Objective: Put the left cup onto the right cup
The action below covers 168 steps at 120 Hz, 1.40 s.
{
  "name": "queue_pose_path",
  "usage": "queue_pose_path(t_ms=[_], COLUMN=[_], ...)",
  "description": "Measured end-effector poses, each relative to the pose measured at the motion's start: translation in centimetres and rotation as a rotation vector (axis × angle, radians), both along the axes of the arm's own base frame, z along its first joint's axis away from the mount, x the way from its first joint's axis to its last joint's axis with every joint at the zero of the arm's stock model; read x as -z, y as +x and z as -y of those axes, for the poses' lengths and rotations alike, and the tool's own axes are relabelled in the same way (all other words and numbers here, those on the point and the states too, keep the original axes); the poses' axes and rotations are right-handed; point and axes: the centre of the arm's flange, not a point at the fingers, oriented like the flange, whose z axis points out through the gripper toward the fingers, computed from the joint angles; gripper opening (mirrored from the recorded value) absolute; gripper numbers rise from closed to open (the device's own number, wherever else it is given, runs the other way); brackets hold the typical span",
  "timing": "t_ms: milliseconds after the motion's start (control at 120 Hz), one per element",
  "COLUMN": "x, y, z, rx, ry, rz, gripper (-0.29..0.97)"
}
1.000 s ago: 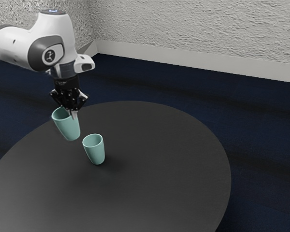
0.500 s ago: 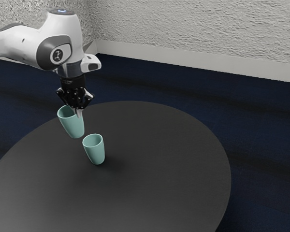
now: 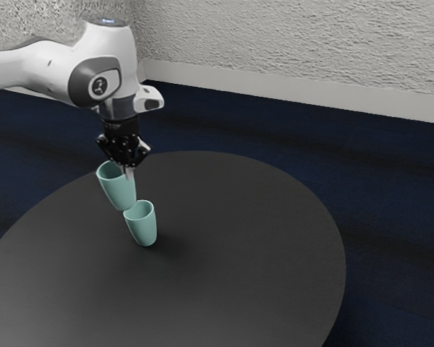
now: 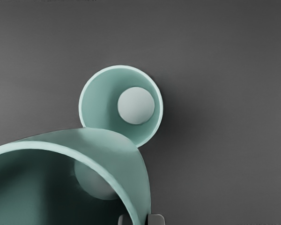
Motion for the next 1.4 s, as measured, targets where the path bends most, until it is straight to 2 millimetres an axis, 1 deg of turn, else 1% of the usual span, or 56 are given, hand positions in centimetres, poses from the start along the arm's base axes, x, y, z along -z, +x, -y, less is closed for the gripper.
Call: queue_pose_path(t_ms=[242,608,792,1017,1400], x=[0.0,1.0,1.4,1.4,2.0], y=[0.9,1.9,2.6,3.2,3.5], z=[0.7,-0.4,-0.5,-0.8,-0.7], rx=[0.013,0.000,0.000,0.001,0.005], ry=[-0.001,0.009,0.010,0.016,0.021], rz=[0.004,-0.009,-0.016,-0.015,-0.025], gripper=[-0.10,-0.10,-0.10,-0.10,-0.10])
